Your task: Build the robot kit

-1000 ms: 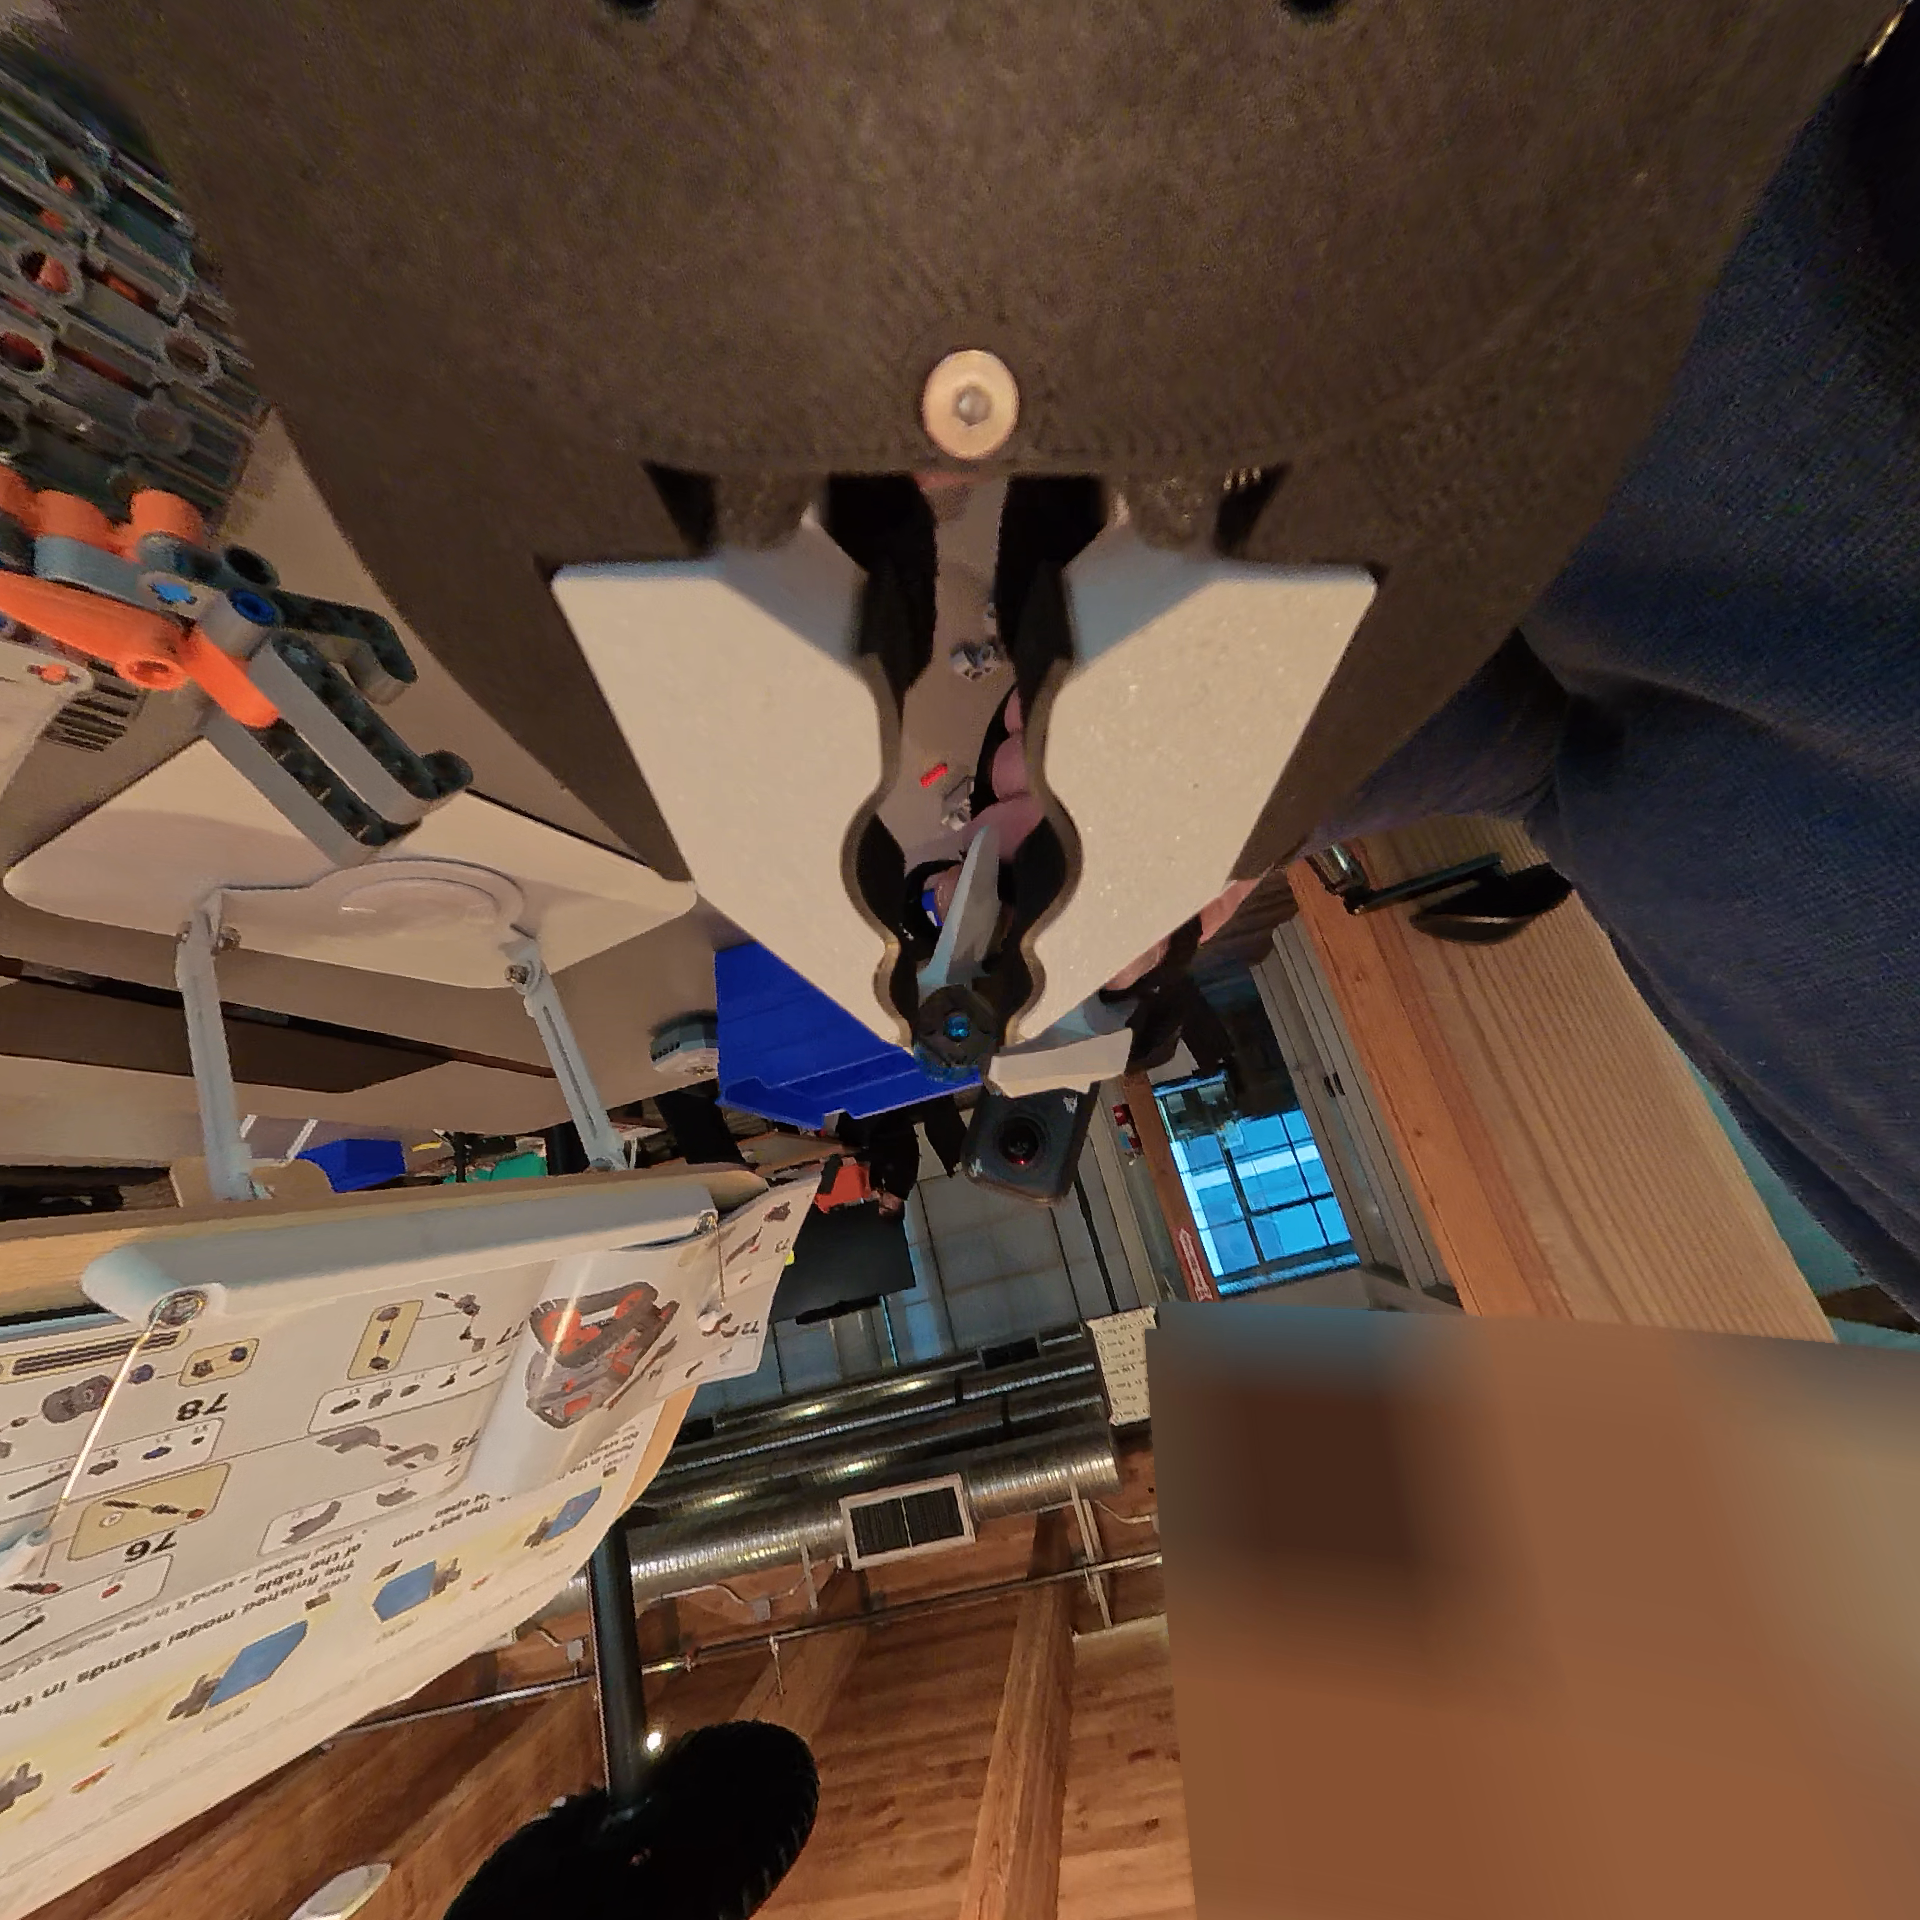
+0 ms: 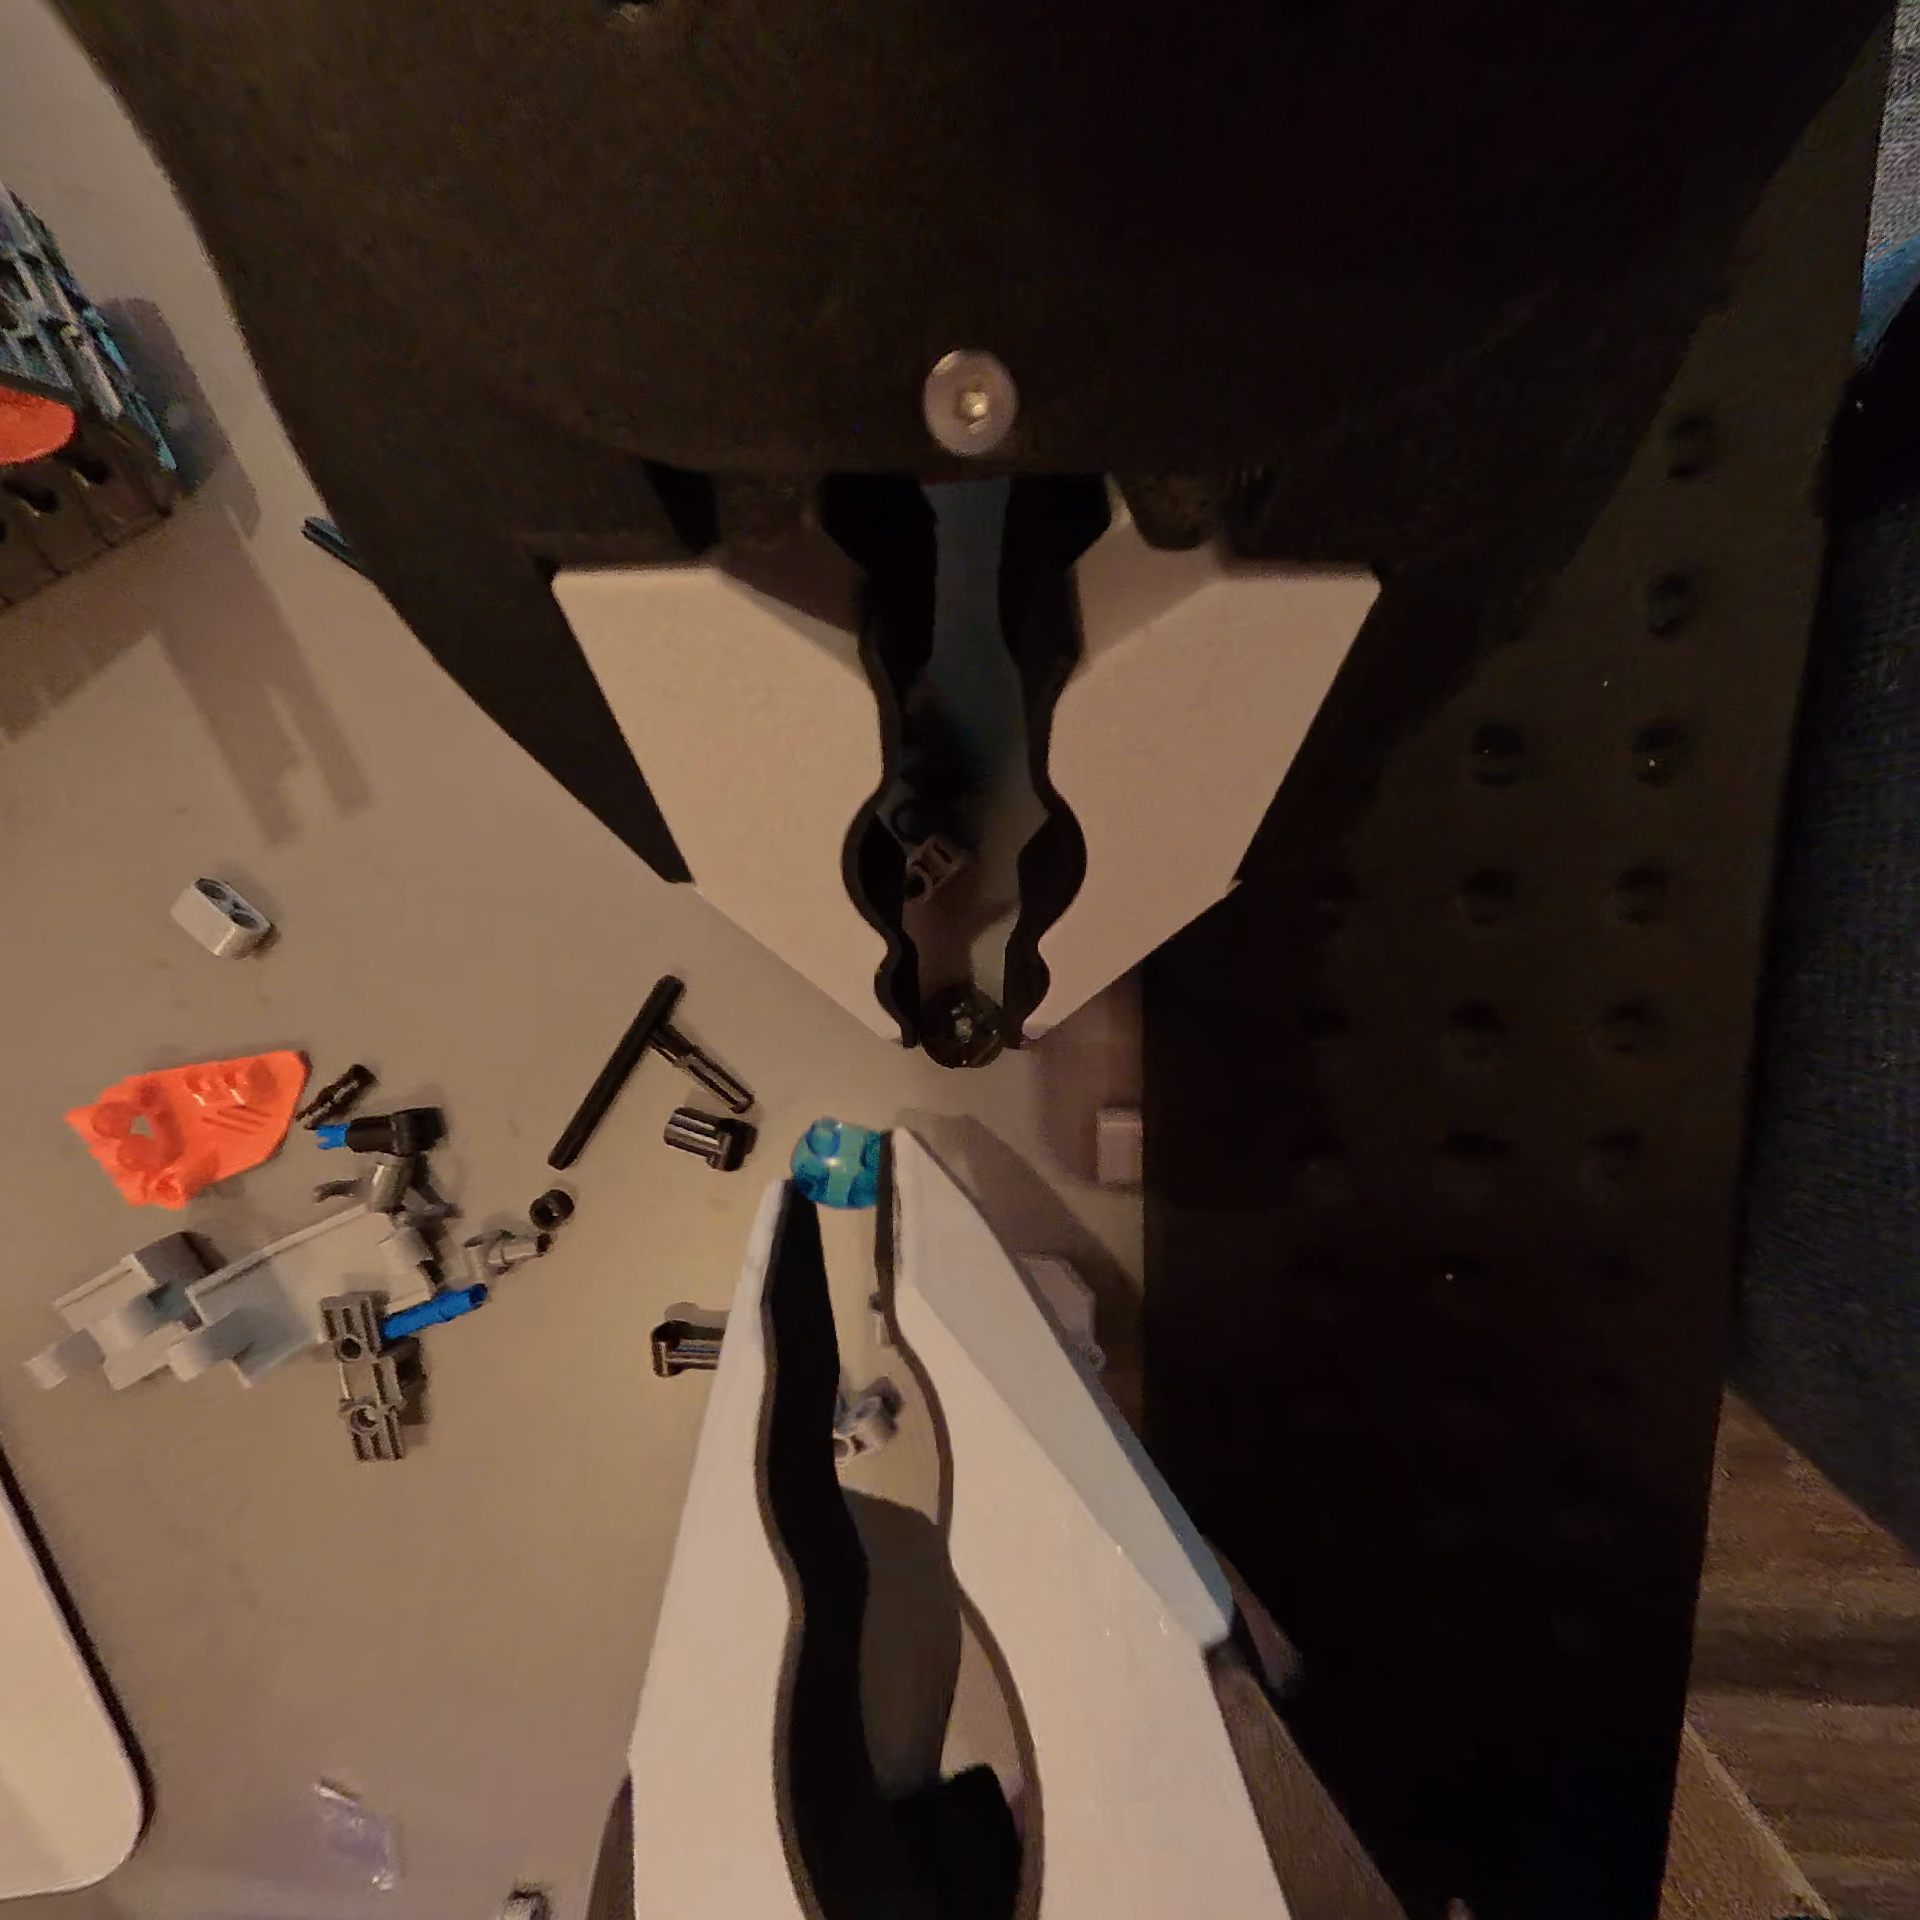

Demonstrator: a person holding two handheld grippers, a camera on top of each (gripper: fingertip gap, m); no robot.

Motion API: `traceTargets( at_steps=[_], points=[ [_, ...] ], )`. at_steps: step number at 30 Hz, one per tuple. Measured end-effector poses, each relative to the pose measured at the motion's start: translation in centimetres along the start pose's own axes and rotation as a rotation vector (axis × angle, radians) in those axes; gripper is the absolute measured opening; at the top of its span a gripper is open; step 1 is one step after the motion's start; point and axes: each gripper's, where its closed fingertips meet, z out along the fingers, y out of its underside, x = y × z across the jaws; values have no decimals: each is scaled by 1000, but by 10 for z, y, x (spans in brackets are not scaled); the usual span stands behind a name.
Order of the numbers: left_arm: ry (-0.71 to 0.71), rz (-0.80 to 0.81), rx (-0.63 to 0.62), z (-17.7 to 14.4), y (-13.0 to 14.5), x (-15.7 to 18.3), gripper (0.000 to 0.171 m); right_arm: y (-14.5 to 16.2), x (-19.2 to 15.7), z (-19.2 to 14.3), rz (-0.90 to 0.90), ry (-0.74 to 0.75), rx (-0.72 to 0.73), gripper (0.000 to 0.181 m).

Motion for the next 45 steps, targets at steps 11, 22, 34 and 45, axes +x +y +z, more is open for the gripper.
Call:
traceTargets(
  at_steps=[11,22,34,45],
  points=[
    [35,105,-150,14,16,13,12,2,7,-17,68,-5,82,25],
    [50,172,-217,23,24,17,13,1,4,-19,70,-29,119,17],
    [51,203,-227,24,27,15,13,0,4,-20,75,-35,130,13],
    [6,150,-176,-6,26,-1,13,-1,-5,-3,-42,0,29,18]
  ],
)
